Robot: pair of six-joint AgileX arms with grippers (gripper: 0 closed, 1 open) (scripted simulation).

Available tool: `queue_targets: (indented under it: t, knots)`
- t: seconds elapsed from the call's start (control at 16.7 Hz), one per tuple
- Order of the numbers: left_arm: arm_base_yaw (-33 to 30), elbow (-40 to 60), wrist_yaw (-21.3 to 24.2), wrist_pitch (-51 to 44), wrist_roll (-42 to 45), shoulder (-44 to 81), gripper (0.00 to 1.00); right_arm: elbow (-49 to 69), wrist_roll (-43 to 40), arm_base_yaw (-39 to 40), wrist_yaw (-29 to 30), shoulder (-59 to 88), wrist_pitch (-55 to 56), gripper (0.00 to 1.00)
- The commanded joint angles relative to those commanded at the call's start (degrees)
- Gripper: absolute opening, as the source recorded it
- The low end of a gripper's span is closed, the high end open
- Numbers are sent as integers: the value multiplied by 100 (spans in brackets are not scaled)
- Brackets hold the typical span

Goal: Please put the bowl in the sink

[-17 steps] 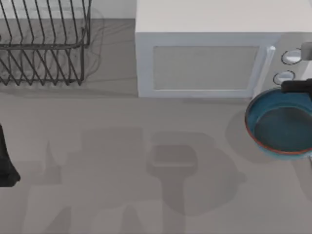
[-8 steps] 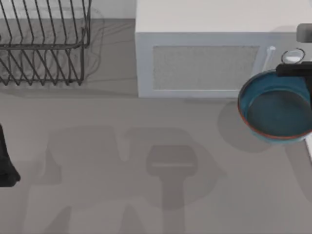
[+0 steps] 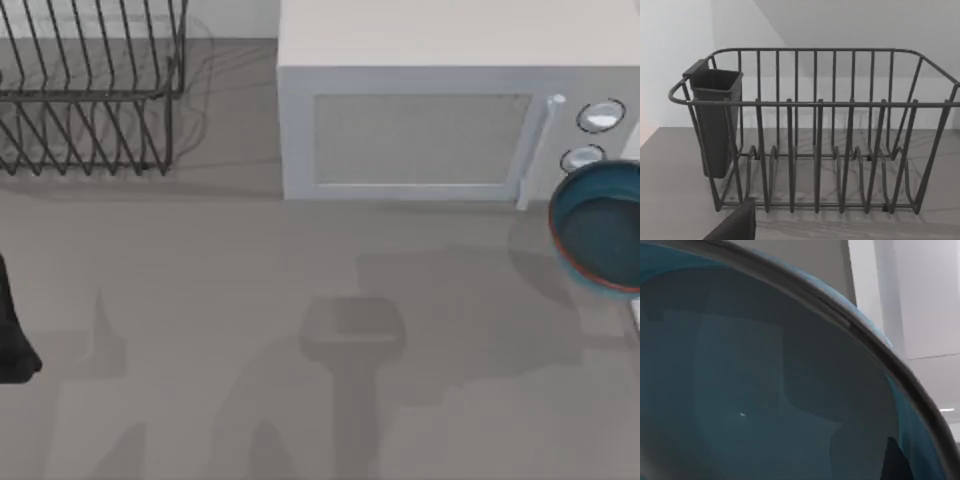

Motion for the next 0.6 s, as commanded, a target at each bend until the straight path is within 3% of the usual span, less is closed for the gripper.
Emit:
queue_targets:
  t: [0.24,0.6]
  knots:
    - [0,0,0,0,0,0,100,-1099,-303,-1083,-715,-214,2492,0]
    - [0,0,0,0,0,0,100,-2498,-644,-2115,-1664,-741,7088,0]
